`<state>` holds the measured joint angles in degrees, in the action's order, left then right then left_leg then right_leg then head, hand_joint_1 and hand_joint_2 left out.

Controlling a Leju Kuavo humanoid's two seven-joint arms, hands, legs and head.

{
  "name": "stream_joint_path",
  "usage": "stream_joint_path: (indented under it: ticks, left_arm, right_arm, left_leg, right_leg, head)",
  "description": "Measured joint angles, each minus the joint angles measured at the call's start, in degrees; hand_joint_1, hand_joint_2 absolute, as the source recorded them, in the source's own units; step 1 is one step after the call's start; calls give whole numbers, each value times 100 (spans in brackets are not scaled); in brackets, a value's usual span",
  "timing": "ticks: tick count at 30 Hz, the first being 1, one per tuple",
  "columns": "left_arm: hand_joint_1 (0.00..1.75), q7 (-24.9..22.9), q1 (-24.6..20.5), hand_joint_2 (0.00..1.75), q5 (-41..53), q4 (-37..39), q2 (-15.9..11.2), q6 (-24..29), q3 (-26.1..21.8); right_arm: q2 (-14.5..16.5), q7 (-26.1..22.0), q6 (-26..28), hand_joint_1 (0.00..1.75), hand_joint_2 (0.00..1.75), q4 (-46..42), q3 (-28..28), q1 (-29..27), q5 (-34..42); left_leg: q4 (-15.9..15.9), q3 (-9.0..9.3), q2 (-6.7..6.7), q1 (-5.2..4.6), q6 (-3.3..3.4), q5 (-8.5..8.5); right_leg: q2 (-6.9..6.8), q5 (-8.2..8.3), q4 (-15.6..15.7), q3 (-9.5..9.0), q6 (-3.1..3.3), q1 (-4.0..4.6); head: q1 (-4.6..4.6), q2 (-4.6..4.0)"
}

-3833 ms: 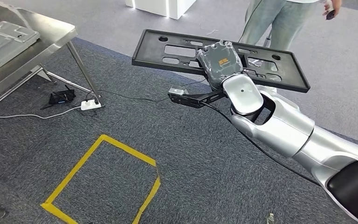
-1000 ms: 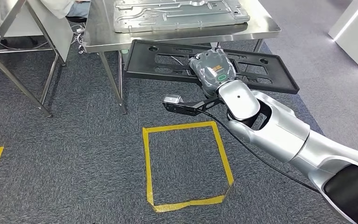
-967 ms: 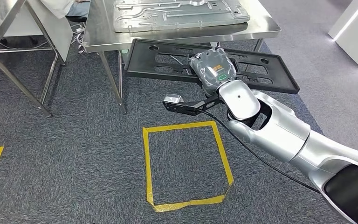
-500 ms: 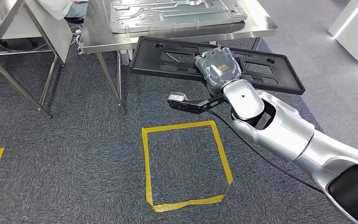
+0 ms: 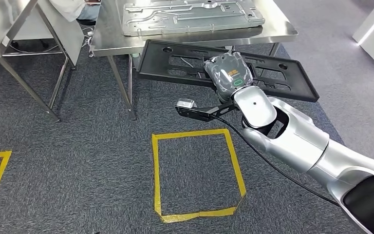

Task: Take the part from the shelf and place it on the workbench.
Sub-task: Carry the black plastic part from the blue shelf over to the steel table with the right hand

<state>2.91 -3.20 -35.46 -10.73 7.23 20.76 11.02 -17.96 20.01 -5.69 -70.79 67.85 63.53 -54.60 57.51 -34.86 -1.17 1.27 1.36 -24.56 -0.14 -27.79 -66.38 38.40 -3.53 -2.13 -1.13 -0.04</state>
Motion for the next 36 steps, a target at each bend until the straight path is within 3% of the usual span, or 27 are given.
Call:
stream_joint_path:
  ticks: [1, 3, 7, 9, 11, 12, 13, 14, 16, 17, 19, 22, 24, 26, 27, 28, 29, 32, 34, 36]
  left_arm:
    - [0, 0, -1, 175, -2, 0, -3, 2, 0]
    - [0, 0, -8, 175, -7, 0, -9, 8, 0]
    - [0, 0, 10, 175, -13, 0, -11, 13, 2]
    - [0, 1, 11, 175, -15, 0, -11, 13, 2]
    - [0, 2, 5, 175, -15, 0, -10, 12, 3]
    - [0, 2, 5, 175, -15, 0, -10, 12, 3]
    - [0, 2, 7, 175, -16, 0, -9, 11, 4]
    - [0, 3, 9, 175, -16, 0, -9, 11, 4]
    - [0, 12, 7, 175, -17, 0, -13, 11, 4]
    - [0, 17, 2, 175, -17, 0, -18, 11, 4]
    - [0, 26, -11, 175, -17, 0, -28, 11, 6]
    - [0, 31, -5, 175, -17, 0, -26, 10, 9]
    - [0, 42, -5, 175, -17, 0, -24, 9, 9]
    - [0, 62, -9, 175, -17, 0, -25, 9, 10]
    - [0, 72, -8, 175, -21, 0, -25, 10, 12]
    - [0, 80, -6, 175, -26, 0, -25, 11, 15]
    - [0, 88, -4, 175, -31, 0, -24, 15, 19]
    - [0, 113, -6, 175, -34, 0, -26, 25, 48]
    - [0, 102, -13, 175, -21, 0, -31, 31, 74]
    - [0, 85, -9, 175, -10, 0, -35, 36, 103]
  right_arm:
    - [-4, 11, -4, 175, 175, -1, -7, 3, -18]
    - [-8, 41, -2, 175, 175, -14, -24, 9, -69]
    - [-11, 97, 5, 175, 175, -28, -45, 7, -147]
    - [-14, 116, 9, 175, 175, -32, -67, 10, -169]
    - [-14, 122, 10, 175, 175, -33, -82, 0, -180]
    - [-14, 121, 10, 175, 175, -33, -84, -13, -182]
    - [-15, 120, 9, 175, 175, -33, -84, -26, -185]
    - [-15, 119, 8, 175, 175, -33, -84, -35, -189]
    - [-16, 119, 5, 175, 175, -34, -92, -36, -199]
    - [-16, 120, 3, 175, 175, -36, -99, -31, -205]
    - [-17, 117, -3, 175, 175, -40, -114, -26, -213]
    - [-23, 108, -8, 175, 175, -48, -123, -30, -215]
    - [-40, 108, -10, 175, 175, -50, -149, -21, -220]
    - [-52, 103, -20, 175, 175, -50, -173, -24, -233]
    - [-54, 98, -27, 175, 175, -50, -178, -39, -239]
    - [-57, 93, -34, 175, 175, -50, -178, -56, -243]
    - [-62, 90, -40, 175, 175, -50, -178, -67, -247]
    - [-75, 92, -56, 175, 175, -52, -188, -39, -269]
    - [-78, 100, -86, 175, 175, -66, -200, -16, -284]
    - [-80, 116, -128, 175, 175, -78, -204, -10, -297]
  left_leg:
    - [54, -19, -21, 9, -54, -35]
    - [138, -62, -52, 7, -152, -76]
    - [187, -114, -41, 25, -270, -117]
    - [638, -318, 32, 30, -289, -378]
    - [1402, -678, 68, 21, -285, -693]
    - [1680, -818, 71, 11, -272, -757]
    - [1751, -864, 72, -5, -244, -713]
    - [1591, -798, 72, -28, -200, -570]
    - [846, -443, 87, -102, -69, -211]
    - [501, -273, 99, -136, -15, -109]
    - [191, -124, 114, -183, 40, -84]
    - [86, -68, 96, -160, 61, -41]
    - [6, -15, 96, -117, 89, -3]
    - [-6, -7, 95, -110, 107, 1]
    - [-2, -9, 93, -109, 109, -2]
    - [4, -10, 87, -107, 108, -7]
    - [15, -11, 78, -102, 101, -13]
    - [103, -33, 43, -95, 26, -68]
    - [153, -69, 28, -110, -32, -94]
    - [150, -82, 20, -112, -80, -89]
  right_leg:
    - [25, 136, 338, -160, -20, -6]
    - [67, 229, 694, -327, 24, 1]
    - [49, 238, 699, -314, 231, 33]
    - [36, 251, 713, -318, 301, 36]
    - [34, 247, 712, -318, 333, 70]
    - [32, 243, 712, -321, 343, 93]
    - [31, 238, 711, -326, 354, 119]
    - [30, 233, 711, -334, 363, 143]
    - [26, 223, 712, -356, 373, 183]
    - [23, 219, 712, -356, 372, 199]
    - [11, 221, 722, -345, 347, 205]
    - [3, 199, 728, -347, 270, 208]
    - [9, -13, 403, -204, 221, 205]
    - [13, -349, -319, 144, 183, 178]
    - [12, -451, -640, 309, 164, 166]
    - [11, -451, -793, 399, 149, 151]
    - [10, -344, -724, 382, 137, 135]
    - [19, 170, 329, -107, 131, 102]
    - [33, 247, 682, -278, 179, 115]
    - [32, 254, 693, -279, 258, 128]
  head:
    - [5, 0]
    - [8, 0]
    - [-13, 0]
    - [-37, 0]
    - [-55, 0]
    - [-56, 0]
    - [-57, 0]
    - [-56, 0]
    - [-52, 0]
    - [-49, 0]
    - [-50, 0]
    - [-46, 0]
    - [-26, 0]
    - [-14, 0]
    - [-13, 0]
    - [-12, 0]
    - [-10, 0]
    - [-10, 0]
    - [-18, 0]
    - [-25, 0]
